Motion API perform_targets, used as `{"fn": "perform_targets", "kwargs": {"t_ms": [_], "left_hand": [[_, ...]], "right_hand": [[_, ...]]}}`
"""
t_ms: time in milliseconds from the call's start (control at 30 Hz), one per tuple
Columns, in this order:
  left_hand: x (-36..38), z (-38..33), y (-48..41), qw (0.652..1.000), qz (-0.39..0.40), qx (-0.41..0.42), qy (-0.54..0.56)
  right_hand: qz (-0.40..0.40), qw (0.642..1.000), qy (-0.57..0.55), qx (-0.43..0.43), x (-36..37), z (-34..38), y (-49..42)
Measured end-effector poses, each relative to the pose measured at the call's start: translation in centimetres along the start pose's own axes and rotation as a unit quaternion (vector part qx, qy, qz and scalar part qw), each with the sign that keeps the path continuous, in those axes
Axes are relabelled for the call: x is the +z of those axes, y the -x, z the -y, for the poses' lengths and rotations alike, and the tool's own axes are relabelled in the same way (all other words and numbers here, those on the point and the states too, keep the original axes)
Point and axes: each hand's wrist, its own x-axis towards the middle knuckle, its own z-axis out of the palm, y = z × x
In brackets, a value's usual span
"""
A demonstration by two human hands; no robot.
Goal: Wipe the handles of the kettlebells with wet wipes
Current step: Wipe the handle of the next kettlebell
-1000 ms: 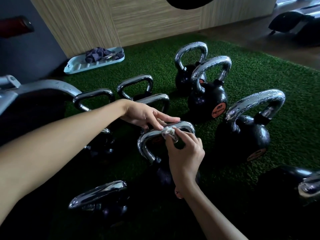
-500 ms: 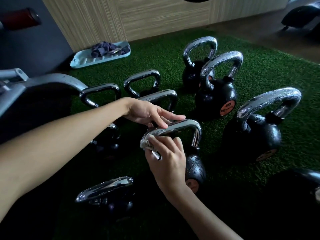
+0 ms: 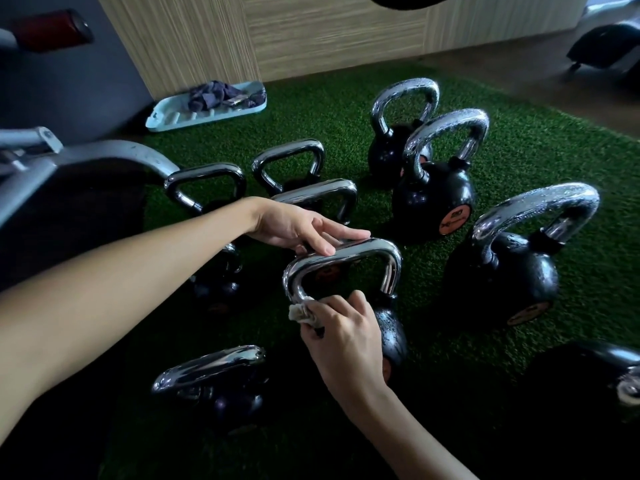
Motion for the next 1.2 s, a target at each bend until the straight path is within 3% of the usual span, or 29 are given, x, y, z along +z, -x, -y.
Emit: {"fn": "perform_targets", "kwargs": {"t_ms": [133,300,500,667,800,933,1100,1200], "left_hand": [[1.2,-0.3,0.8,0.998,-0.022,0.009,-0.052],[4.4,-3.3,2.2,0.973,-0.088,0.014,-0.211],[9.0,-5.5,3.1,0.934,-0.154,0.027,-0.322],[12.7,-6.1,3.6,0.931,-0.154,0.026,-0.33],[13.8,-5.2,4.8,0.895,-0.196,-0.023,-0.401],[13.7,-5.1,4.3,0.851,-0.184,-0.064,-0.488],[10.5,-6.0,3.3,0.882,-0.105,0.003,-0.459],[8.0,-6.9,2.2,0.846,-0.033,0.011,-0.532]], "right_hand": [[-0.043,0.997,-0.057,0.013,-3.9,-1.7,-1.1],[-0.122,0.982,-0.092,0.108,-10.6,-5.2,-3.4],[-0.054,0.991,-0.104,0.061,-13.6,-6.3,-4.5],[-0.037,0.99,-0.113,0.069,-14.8,-6.9,-5.2],[-0.025,0.989,-0.128,0.076,-15.3,-6.7,-5.5],[-0.019,0.989,-0.122,0.085,-15.5,-6.8,-5.5],[-0.024,0.984,-0.115,0.132,-16.5,-7.3,-5.9],[-0.023,0.98,-0.122,0.158,-16.8,-7.6,-6.2]]}}
